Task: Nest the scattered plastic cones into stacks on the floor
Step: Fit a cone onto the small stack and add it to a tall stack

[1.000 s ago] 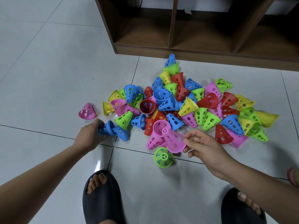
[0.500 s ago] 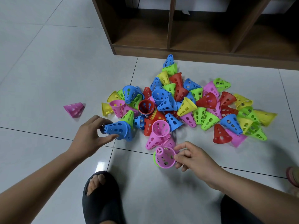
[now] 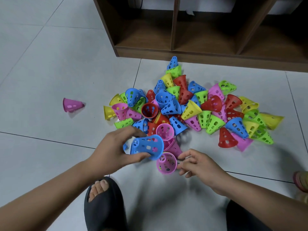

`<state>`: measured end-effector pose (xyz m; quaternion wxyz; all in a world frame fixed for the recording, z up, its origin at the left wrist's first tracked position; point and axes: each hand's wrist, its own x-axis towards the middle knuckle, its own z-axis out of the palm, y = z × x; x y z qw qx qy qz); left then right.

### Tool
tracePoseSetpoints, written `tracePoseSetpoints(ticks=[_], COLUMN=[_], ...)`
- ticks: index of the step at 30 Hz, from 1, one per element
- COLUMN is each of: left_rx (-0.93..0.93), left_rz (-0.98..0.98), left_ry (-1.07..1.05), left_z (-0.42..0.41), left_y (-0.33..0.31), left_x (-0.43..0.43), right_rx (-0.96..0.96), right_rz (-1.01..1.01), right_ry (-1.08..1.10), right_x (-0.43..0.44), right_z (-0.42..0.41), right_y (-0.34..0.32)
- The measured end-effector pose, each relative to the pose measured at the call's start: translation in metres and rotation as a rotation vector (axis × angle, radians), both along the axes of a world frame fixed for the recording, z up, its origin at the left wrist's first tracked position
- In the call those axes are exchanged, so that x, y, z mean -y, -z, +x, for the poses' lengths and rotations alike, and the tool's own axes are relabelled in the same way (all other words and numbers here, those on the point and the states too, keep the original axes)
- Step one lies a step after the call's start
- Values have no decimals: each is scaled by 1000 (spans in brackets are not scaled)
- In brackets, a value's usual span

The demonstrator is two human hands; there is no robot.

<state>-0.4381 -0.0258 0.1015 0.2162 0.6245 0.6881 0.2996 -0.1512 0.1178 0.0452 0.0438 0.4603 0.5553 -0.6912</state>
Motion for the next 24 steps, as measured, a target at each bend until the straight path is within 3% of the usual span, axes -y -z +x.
tracePoseSetpoints(ticks=[3,7,14,19,24], left_rx=[5,-136,-251,-312,-438], left_rz=[-20,-18,-107,-180,-429], left_ry=[110,186,253,142,5], left_z=[23,42,47,6,-25], left_y=[-3,18,59,79,98], left_x=[-1,-3,-3,10,37], right_rx=[1,-6,52,63,36], right_rz=[-22,-35,173,332,649], right_ry=[16,23,-63,-115,-327], right_x=[-1,-4,-13,-22,-26], right_z=[-1,0,4,8,8], right_y=[2,5,11,19,23])
